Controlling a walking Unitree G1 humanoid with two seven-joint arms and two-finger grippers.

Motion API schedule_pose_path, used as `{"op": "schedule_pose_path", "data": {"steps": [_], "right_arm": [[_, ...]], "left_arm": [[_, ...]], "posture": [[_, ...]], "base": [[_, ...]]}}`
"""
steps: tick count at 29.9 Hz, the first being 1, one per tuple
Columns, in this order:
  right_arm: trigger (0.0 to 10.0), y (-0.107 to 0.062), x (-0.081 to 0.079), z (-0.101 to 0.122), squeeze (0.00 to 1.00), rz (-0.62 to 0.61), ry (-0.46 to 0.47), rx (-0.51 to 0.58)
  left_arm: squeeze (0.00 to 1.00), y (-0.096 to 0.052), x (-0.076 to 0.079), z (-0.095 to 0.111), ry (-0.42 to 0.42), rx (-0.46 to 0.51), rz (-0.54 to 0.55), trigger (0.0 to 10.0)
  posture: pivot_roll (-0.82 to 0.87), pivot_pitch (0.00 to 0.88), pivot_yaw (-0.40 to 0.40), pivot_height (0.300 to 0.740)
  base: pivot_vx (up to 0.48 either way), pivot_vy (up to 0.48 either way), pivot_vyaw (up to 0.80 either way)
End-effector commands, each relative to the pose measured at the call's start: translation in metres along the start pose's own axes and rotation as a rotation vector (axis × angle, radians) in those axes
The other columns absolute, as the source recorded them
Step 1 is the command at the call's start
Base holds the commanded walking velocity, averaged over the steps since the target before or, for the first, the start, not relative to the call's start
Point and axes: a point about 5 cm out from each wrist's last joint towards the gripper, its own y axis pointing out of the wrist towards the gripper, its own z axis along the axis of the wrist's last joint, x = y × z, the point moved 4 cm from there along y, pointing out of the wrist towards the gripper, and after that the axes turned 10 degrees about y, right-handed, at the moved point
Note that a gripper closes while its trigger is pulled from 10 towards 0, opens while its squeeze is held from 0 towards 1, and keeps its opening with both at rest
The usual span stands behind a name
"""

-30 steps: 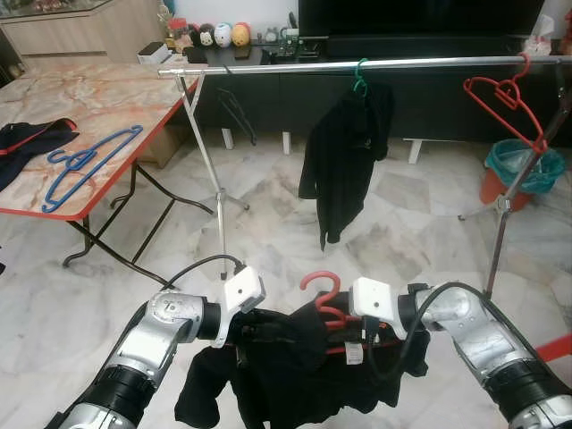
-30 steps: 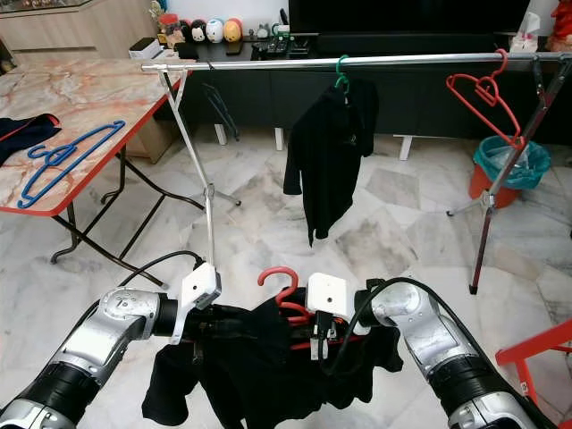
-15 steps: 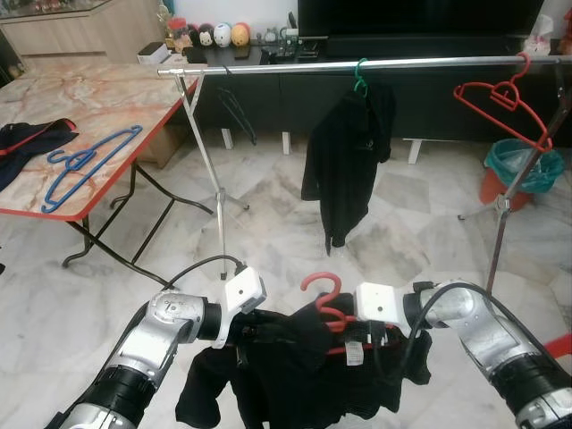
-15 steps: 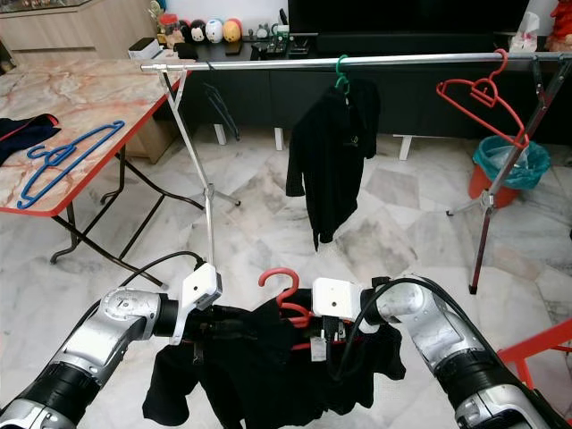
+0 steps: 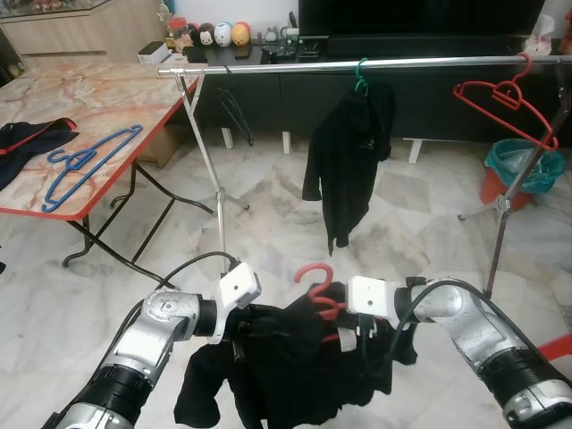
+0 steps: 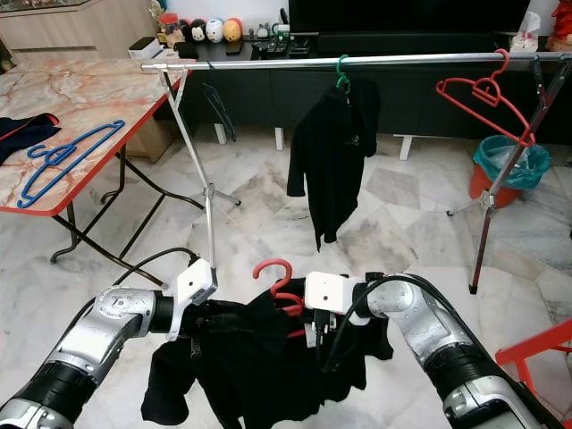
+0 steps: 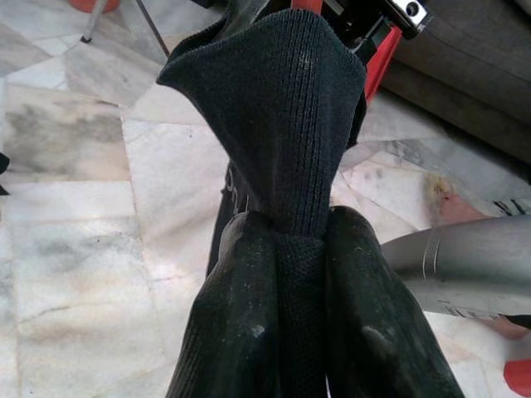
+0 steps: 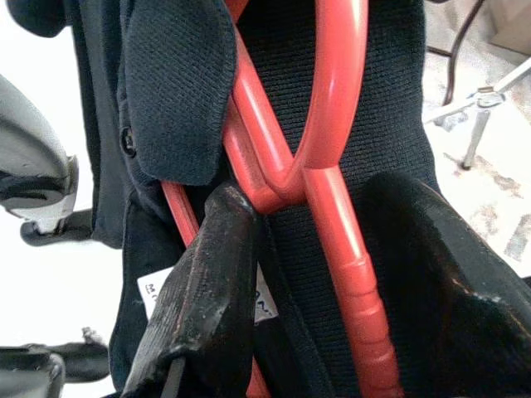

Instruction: Hang hanger

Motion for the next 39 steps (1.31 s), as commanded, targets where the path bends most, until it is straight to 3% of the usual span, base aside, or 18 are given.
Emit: {"op": "schedule_pose_path", "data": {"steps": [1,2,3,5,13,21,28,29,30,31,32,33,34,35,39], "right_arm": [[10.0,-0.003,0.015,0.017,0.00,-0.066,-0.002,0.068],[7.4,-0.003,0.011,0.021,0.00,-0.031,0.019,0.103],[10.0,-0.004,-0.002,0.025,0.00,0.060,0.040,0.141],[10.0,-0.006,-0.007,0.028,0.00,0.103,0.088,0.181],[10.0,-0.012,-0.017,0.034,0.00,0.198,0.130,0.248],[10.0,-0.013,-0.016,0.022,0.00,0.187,0.113,0.167],[10.0,-0.012,-0.017,0.021,0.00,0.197,0.120,0.160],[6.2,-0.012,-0.018,0.021,0.00,0.199,0.123,0.160],[6.2,-0.012,-0.019,0.021,0.00,0.200,0.124,0.160],[2.7,-0.011,-0.020,0.021,0.00,0.208,0.126,0.161],[2.7,-0.011,-0.021,0.021,0.00,0.216,0.128,0.160],[0.7,-0.011,-0.024,0.020,0.00,0.230,0.132,0.156],[0.7,-0.011,-0.024,0.020,0.00,0.233,0.132,0.154],[0.0,-0.011,-0.025,0.020,0.00,0.237,0.134,0.152],[0.0,-0.011,-0.028,0.017,0.00,0.256,0.139,0.142]], "left_arm": [[0.00,0.005,0.007,0.006,0.023,0.028,-0.058,0.0],[0.00,0.005,0.007,0.006,0.023,0.027,-0.058,0.0],[0.00,0.005,0.007,0.006,0.023,0.026,-0.058,0.0],[0.00,0.005,0.007,0.006,0.024,0.026,-0.058,0.0],[0.00,0.005,0.007,0.006,0.024,0.026,-0.059,0.0],[0.00,0.005,0.007,0.006,0.024,0.025,-0.059,0.0],[0.00,0.004,0.006,0.005,0.026,0.023,-0.057,0.0],[0.00,0.004,0.006,0.006,0.027,0.023,-0.057,0.0],[0.00,0.004,0.006,0.006,0.028,0.024,-0.057,0.0],[0.00,0.004,0.006,0.006,0.028,0.024,-0.056,0.0],[0.00,0.004,0.006,0.006,0.028,0.024,-0.056,0.0],[0.00,0.004,0.006,0.006,0.028,0.024,-0.056,0.0],[0.00,0.005,0.006,0.006,0.028,0.024,-0.056,0.0],[0.00,0.005,0.006,0.006,0.028,0.025,-0.055,0.0],[0.00,0.005,0.006,0.006,0.027,0.025,-0.054,0.0]], "posture": [[-0.01,0.040,0.078,0.740],[-0.01,0.041,0.078,0.740],[-0.01,0.041,0.078,0.740],[-0.01,0.041,0.079,0.740],[-0.01,0.042,0.080,0.740],[0.00,0.042,0.081,0.740],[0.00,0.040,0.081,0.740],[0.00,0.041,0.082,0.740],[0.00,0.040,0.081,0.740],[0.00,0.040,0.081,0.740],[0.00,0.040,0.081,0.740],[0.00,0.041,0.080,0.740],[0.00,0.041,0.080,0.740],[0.00,0.040,0.080,0.740],[0.00,0.039,0.079,0.740]], "base": [[0.000,0.000,0.00],[0.000,0.000,0.00],[0.000,0.000,0.00],[0.000,0.000,0.00],[0.000,0.000,0.00],[0.000,0.000,0.00],[0.000,0.000,0.00],[0.000,0.000,0.00],[0.000,0.000,0.00],[0.000,0.000,0.00],[0.000,0.000,0.00],[0.000,0.000,0.00],[0.000,0.000,0.00],[0.000,0.000,0.00],[0.000,0.000,0.00]]}}
